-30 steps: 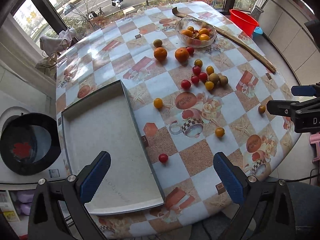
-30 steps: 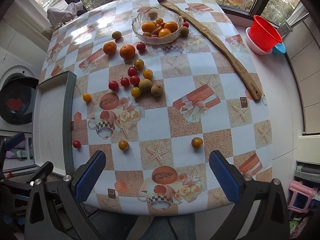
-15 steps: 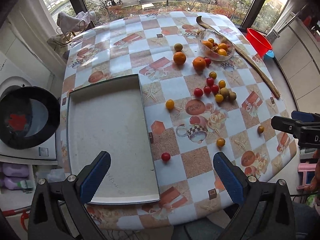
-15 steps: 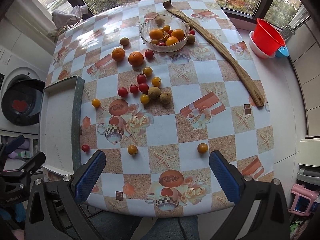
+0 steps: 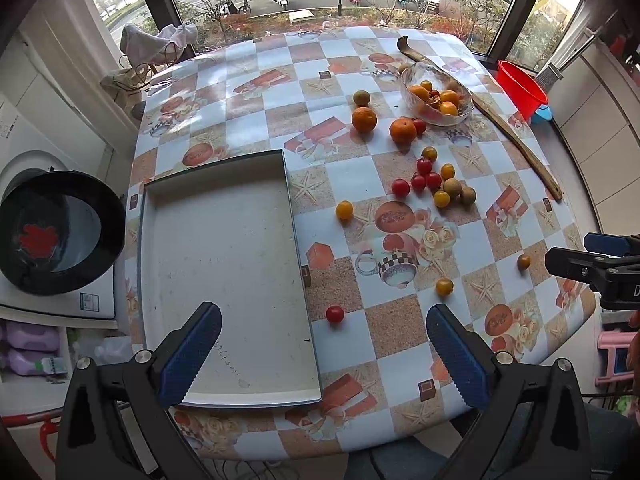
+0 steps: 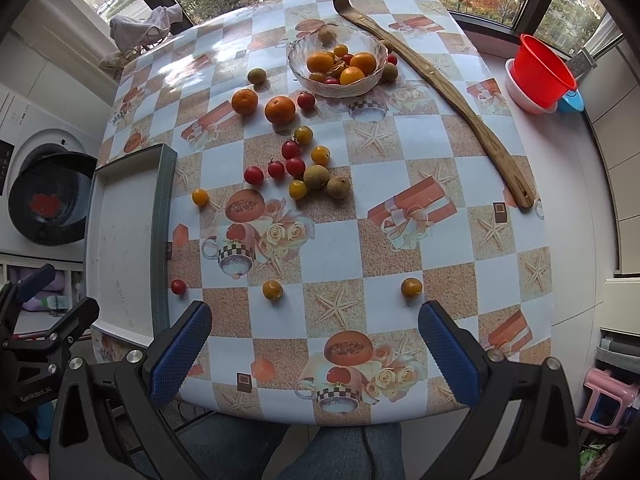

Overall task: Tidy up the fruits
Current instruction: 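Move both grippers over the table toward the scattered fruits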

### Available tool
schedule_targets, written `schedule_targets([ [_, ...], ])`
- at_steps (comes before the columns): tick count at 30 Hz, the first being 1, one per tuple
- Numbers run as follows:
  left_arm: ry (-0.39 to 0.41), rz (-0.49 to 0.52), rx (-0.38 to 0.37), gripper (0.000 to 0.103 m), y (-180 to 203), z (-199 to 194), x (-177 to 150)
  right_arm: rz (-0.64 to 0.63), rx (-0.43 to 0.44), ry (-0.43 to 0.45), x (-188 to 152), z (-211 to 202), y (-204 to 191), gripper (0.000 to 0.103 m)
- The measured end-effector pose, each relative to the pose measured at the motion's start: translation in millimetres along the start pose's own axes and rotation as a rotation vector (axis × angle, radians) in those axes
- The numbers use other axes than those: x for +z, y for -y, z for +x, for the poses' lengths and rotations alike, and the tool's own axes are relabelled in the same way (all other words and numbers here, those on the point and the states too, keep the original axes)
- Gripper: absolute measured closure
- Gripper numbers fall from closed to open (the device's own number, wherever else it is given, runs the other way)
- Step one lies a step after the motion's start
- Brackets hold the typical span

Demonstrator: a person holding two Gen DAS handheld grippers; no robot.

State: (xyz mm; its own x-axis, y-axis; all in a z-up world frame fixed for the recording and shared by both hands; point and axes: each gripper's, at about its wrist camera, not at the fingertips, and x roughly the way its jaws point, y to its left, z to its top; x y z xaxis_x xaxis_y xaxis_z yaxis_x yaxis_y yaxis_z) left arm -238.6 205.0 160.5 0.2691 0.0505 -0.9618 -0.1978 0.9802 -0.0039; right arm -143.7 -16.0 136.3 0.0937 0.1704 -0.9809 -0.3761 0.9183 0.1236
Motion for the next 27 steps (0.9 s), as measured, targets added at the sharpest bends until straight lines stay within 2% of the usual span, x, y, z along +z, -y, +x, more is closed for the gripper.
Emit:
schedule_targets([
  [17, -0.041, -0.015, 0.026, 0.0, -2.8, 14.3, 1.6, 0.015, -0.021, -0.052, -2.6, 13.4, 7.8, 0.0],
  [27, -0.078, 0.014, 0.028, 0.0, 7.6, 44.7, 10.7, 0.069, -0.024, -0.09, -5.4, 38.6, 23.4, 0.0],
])
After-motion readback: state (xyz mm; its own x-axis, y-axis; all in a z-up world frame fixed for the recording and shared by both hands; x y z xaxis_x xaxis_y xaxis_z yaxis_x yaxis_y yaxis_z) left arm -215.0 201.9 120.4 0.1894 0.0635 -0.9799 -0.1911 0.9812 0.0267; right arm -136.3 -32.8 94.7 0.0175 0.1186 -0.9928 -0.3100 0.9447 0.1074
